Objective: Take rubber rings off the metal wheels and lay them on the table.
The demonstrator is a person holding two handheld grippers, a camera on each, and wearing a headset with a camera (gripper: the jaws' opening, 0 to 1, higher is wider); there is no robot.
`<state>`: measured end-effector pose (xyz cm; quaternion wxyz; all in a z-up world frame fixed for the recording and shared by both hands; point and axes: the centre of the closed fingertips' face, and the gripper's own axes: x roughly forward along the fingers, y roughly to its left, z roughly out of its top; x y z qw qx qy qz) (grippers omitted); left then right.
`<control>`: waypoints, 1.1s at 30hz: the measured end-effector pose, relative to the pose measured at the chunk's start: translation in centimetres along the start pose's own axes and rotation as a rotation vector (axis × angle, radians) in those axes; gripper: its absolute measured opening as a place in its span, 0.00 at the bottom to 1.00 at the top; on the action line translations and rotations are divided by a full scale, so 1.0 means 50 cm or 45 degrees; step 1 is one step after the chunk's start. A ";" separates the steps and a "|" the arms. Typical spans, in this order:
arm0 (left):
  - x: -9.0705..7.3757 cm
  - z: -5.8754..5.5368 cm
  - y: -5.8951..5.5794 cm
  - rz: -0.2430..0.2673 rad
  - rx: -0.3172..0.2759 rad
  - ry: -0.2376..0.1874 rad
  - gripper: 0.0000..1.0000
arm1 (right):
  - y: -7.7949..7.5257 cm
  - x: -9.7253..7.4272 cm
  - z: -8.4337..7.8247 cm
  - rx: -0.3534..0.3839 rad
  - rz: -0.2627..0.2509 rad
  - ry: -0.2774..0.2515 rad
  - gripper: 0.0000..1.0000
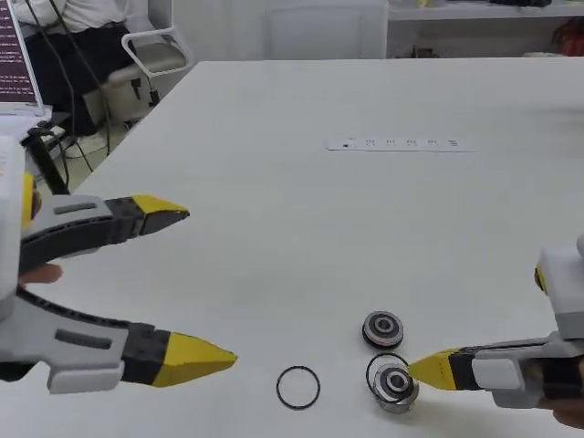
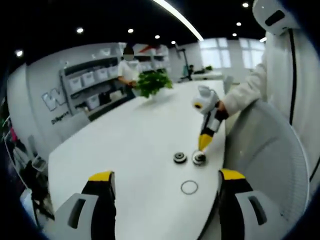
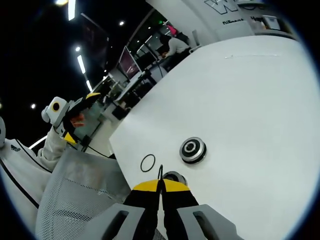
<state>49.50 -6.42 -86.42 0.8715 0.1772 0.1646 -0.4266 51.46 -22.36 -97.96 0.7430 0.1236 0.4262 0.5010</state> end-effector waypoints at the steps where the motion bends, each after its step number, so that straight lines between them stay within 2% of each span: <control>1: -0.004 -0.005 -0.003 0.006 -0.017 0.001 0.85 | 0.000 0.000 0.001 0.003 0.002 -0.003 0.00; 7: -0.010 -0.045 -0.033 0.024 -0.096 0.015 0.85 | 0.003 -0.004 0.005 0.002 0.006 -0.018 0.00; 11: -0.001 -0.065 -0.047 0.023 -0.138 0.032 0.85 | 0.006 -0.013 0.019 0.017 0.014 -0.063 0.00; 15: 0.012 -0.089 -0.056 0.018 -0.155 0.081 0.86 | 0.010 -0.022 0.032 0.037 0.028 -0.110 0.00; 17: 0.018 -0.094 -0.060 0.012 -0.172 0.088 0.87 | 0.019 -0.024 0.041 0.030 0.052 -0.139 0.00; 25: 0.041 -0.097 -0.074 -0.036 -0.212 0.077 0.86 | 0.049 -0.029 0.063 -0.024 0.088 -0.172 0.00; 28: 0.048 -0.101 -0.080 -0.051 -0.217 0.084 0.86 | 0.074 -0.035 0.075 0.015 0.174 -0.185 0.00; 31: 0.050 -0.106 -0.087 -0.076 -0.207 0.103 0.85 | 0.077 -0.036 0.083 0.007 0.164 -0.193 0.00; 33: 0.051 -0.102 -0.089 -0.085 -0.213 0.091 0.86 | 0.081 -0.034 0.088 0.000 0.158 -0.191 0.00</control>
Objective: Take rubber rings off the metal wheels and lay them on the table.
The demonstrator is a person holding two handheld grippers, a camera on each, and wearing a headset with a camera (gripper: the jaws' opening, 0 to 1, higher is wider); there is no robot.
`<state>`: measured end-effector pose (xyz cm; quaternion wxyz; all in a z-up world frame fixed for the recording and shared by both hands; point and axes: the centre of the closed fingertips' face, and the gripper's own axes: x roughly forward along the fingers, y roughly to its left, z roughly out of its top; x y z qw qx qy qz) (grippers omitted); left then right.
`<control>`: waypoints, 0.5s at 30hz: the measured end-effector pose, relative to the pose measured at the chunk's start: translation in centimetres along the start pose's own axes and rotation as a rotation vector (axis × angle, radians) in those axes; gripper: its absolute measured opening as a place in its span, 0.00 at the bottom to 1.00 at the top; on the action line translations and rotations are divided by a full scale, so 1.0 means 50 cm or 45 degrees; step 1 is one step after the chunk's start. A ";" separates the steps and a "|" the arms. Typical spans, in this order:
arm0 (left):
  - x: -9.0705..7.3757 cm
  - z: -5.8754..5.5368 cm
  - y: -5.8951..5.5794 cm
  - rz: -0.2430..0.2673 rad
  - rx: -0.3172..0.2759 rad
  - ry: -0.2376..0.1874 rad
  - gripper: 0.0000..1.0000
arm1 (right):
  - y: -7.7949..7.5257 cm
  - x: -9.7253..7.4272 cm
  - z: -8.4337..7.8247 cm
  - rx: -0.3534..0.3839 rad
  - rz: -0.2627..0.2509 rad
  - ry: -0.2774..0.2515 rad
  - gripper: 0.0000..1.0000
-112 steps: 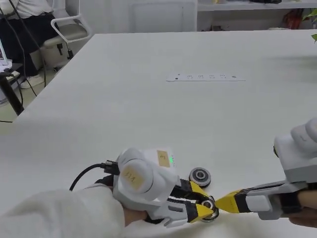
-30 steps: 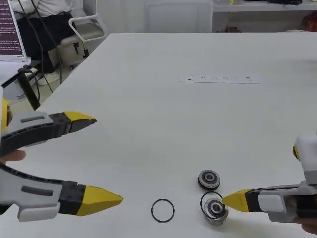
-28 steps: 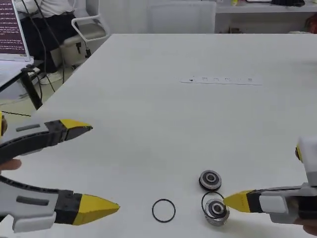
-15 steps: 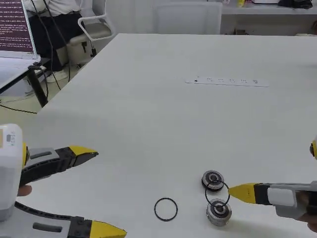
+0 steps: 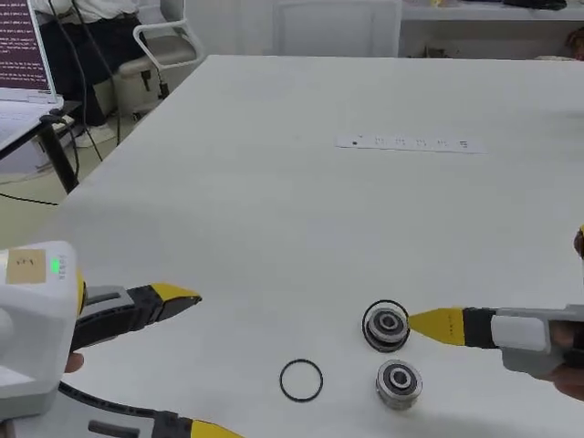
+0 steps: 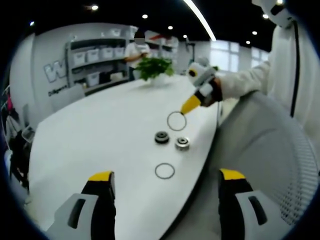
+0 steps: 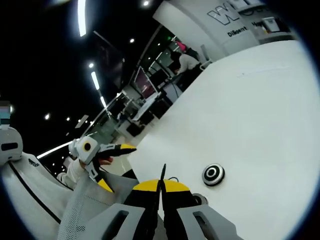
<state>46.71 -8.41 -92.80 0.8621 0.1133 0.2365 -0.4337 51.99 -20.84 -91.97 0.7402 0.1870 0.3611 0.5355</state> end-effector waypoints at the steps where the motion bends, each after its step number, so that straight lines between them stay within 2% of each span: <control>1: 0.000 0.000 0.000 -0.001 -0.004 -0.003 0.86 | 0.003 0.001 0.002 -0.004 0.000 0.002 0.00; 7: 0.002 -0.001 -0.003 -0.012 0.000 0.001 0.87 | 0.053 0.025 0.015 -0.088 0.053 0.047 0.00; 11: 0.002 -0.004 -0.003 -0.015 0.003 0.009 0.87 | 0.079 0.046 0.020 -0.054 0.103 0.086 0.00; 15: 0.002 -0.003 -0.001 -0.011 0.005 0.006 0.89 | 0.099 0.070 0.021 -0.114 0.091 0.140 0.00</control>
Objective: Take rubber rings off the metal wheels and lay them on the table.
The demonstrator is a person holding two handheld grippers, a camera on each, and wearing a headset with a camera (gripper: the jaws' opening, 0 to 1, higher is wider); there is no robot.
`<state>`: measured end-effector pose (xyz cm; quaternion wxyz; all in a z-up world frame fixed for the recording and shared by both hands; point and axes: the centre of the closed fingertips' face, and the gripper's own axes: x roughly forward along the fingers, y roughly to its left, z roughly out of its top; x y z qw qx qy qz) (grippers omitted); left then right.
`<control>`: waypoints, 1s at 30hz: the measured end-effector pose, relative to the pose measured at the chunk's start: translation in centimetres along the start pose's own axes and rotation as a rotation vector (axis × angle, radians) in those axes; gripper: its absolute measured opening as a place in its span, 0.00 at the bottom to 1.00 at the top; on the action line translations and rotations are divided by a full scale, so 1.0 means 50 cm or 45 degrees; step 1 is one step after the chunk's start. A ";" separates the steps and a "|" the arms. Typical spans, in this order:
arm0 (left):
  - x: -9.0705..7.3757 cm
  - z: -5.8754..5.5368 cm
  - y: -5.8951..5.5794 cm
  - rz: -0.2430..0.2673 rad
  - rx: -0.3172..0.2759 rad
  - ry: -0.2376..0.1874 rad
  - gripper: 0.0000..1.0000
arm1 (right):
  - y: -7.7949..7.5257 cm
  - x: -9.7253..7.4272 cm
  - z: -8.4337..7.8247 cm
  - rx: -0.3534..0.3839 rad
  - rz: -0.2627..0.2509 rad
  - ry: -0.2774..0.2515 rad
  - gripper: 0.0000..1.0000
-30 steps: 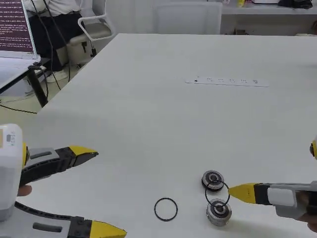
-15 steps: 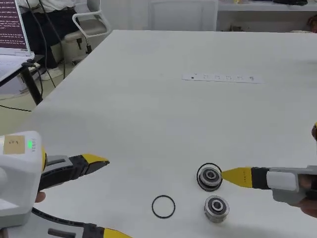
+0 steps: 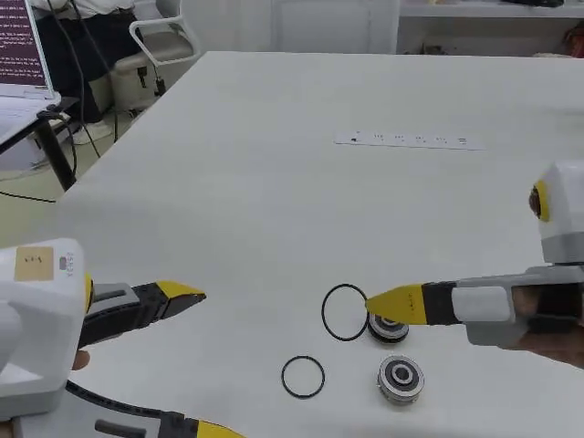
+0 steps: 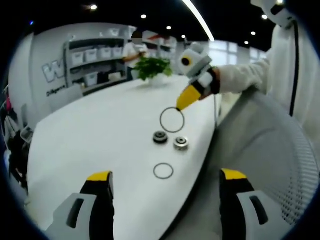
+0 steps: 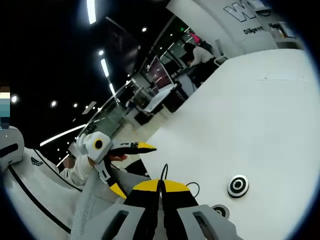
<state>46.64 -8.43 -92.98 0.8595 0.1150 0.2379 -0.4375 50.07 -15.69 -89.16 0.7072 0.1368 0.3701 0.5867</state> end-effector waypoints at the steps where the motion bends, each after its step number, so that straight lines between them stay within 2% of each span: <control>1: 0.000 0.001 0.000 -0.001 -0.003 -0.003 0.91 | 0.006 0.004 0.002 -0.002 0.013 0.006 0.00; 5: -0.001 0.001 0.000 0.001 0.003 -0.003 0.91 | 0.025 0.021 0.007 -0.029 0.045 0.044 0.00; 6: -0.001 0.001 0.000 0.000 0.002 -0.002 0.91 | 0.032 0.025 0.009 -0.083 0.060 0.048 0.00; 8: 0.000 0.000 0.000 0.001 0.002 0.000 0.92 | 0.036 0.031 0.007 -0.125 0.045 0.082 0.00; 12: 0.000 -0.002 -0.001 -0.001 -0.002 0.002 0.92 | 0.043 0.045 0.006 -0.171 0.050 0.098 0.00; 18: 0.001 -0.009 -0.002 -0.003 0.004 0.025 0.92 | 0.013 0.070 -0.031 -0.165 0.013 0.145 0.00; 23: 0.002 -0.019 0.000 0.002 0.012 0.056 0.90 | -0.010 0.077 -0.056 -0.134 -0.011 0.177 0.00; 27: 0.002 -0.016 0.003 0.007 -0.013 0.037 0.91 | -0.030 0.083 -0.069 -0.110 -0.031 0.193 0.00; 30: 0.003 -0.023 0.003 0.009 -0.015 0.060 0.90 | -0.062 0.087 -0.086 -0.073 -0.068 0.214 0.00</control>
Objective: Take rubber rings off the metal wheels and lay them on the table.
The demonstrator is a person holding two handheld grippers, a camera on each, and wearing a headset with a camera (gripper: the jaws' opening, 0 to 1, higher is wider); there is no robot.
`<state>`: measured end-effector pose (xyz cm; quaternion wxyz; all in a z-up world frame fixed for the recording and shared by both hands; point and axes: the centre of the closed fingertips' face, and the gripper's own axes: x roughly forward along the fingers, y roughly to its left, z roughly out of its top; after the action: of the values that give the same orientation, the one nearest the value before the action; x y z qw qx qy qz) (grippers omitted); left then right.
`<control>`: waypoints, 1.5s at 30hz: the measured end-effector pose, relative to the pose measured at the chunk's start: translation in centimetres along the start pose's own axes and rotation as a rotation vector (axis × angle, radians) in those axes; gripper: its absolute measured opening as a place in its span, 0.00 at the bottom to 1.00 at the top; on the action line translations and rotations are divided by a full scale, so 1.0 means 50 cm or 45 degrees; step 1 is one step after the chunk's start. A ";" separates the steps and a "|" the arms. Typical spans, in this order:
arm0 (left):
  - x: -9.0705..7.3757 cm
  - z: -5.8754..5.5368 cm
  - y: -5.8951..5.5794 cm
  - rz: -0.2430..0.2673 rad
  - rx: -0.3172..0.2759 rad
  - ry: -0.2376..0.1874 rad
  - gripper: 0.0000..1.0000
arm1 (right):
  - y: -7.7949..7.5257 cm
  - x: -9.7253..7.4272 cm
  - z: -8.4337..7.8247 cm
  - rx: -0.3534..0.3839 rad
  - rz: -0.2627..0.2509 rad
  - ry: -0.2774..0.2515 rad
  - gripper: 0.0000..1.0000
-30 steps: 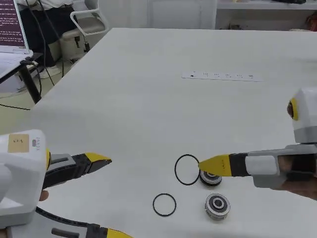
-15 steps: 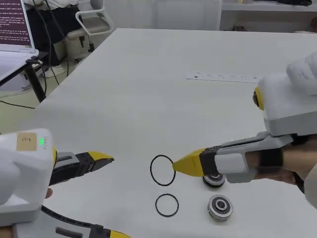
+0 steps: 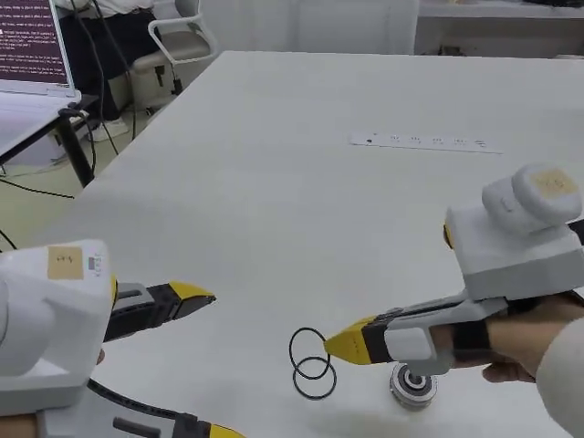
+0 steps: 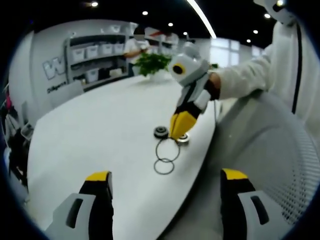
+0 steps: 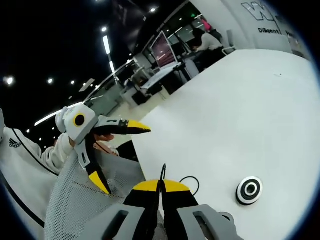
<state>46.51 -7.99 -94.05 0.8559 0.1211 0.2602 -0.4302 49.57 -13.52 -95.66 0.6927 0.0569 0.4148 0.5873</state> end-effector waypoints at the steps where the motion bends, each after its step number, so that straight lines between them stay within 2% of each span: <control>1: 0.001 -0.003 0.000 0.001 0.000 0.009 0.90 | -0.008 0.001 -0.003 0.018 -0.010 0.000 0.00; 5: 0.000 0.001 0.003 0.011 -0.018 -0.004 0.90 | -0.033 0.007 -0.017 0.049 -0.055 0.011 0.00; 10: 0.002 -0.004 0.003 0.008 -0.033 0.010 0.90 | -0.039 0.017 -0.033 0.091 -0.059 0.027 0.00; 21: 0.002 -0.004 0.001 -0.002 -0.056 0.003 0.90 | -0.057 0.036 -0.051 0.046 -0.110 0.060 0.00; 23: 0.002 0.000 0.000 -0.005 -0.055 -0.009 0.91 | -0.064 0.034 -0.053 0.031 -0.140 0.063 0.00; 29: 0.001 -0.002 0.002 0.001 -0.056 -0.003 0.90 | -0.082 0.032 -0.058 0.024 -0.189 0.070 0.00; 31: 0.001 -0.002 0.001 -0.002 -0.063 -0.002 0.90 | -0.089 0.032 -0.063 0.016 -0.215 0.083 0.03; 33: 0.001 -0.003 0.002 -0.002 -0.070 -0.002 0.90 | -0.093 0.032 -0.063 0.007 -0.231 0.086 0.07; 41: 0.001 -0.005 0.004 0.003 -0.069 -0.001 0.89 | -0.100 0.026 -0.058 0.000 -0.255 0.078 0.08; 45: 0.001 -0.004 0.002 -0.004 -0.076 -0.004 0.89 | -0.100 0.017 -0.042 -0.008 -0.261 0.040 0.09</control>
<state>46.53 -7.90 -94.24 0.8590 0.0945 0.2717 -0.4236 52.03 -15.15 -100.26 0.7427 0.0028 0.4272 0.5156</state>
